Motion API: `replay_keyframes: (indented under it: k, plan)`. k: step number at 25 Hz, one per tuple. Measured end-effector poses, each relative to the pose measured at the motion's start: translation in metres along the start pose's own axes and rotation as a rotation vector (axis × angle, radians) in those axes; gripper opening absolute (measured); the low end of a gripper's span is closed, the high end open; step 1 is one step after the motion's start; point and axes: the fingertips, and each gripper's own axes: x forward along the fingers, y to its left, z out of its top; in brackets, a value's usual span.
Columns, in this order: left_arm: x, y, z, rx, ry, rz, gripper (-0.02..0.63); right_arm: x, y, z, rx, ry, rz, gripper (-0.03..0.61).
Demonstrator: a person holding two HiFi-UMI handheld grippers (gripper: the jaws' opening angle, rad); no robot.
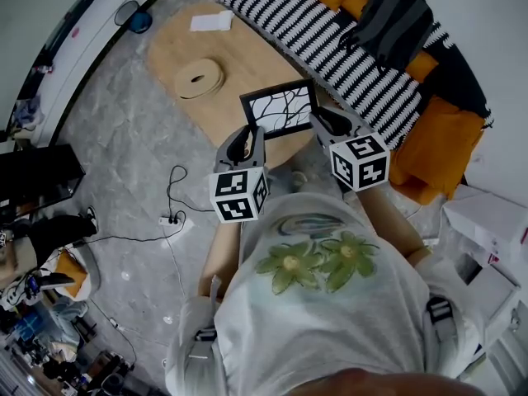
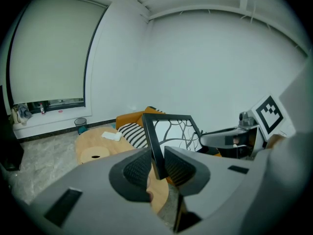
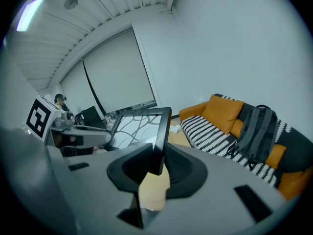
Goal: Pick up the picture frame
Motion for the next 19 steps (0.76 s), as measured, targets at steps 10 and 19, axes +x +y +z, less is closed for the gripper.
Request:
replay_keyframes:
  k: [10,19]
  plan:
    - [-0.003,-0.008,0.007,-0.010,-0.005,0.018,0.091,-0.010,-0.002,0.008,-0.015,-0.023,0.009,0.083]
    - [-0.005,0.001,0.010,-0.013,-0.004,0.017,0.091,-0.003,0.005,0.013,-0.023,-0.018,0.008,0.083]
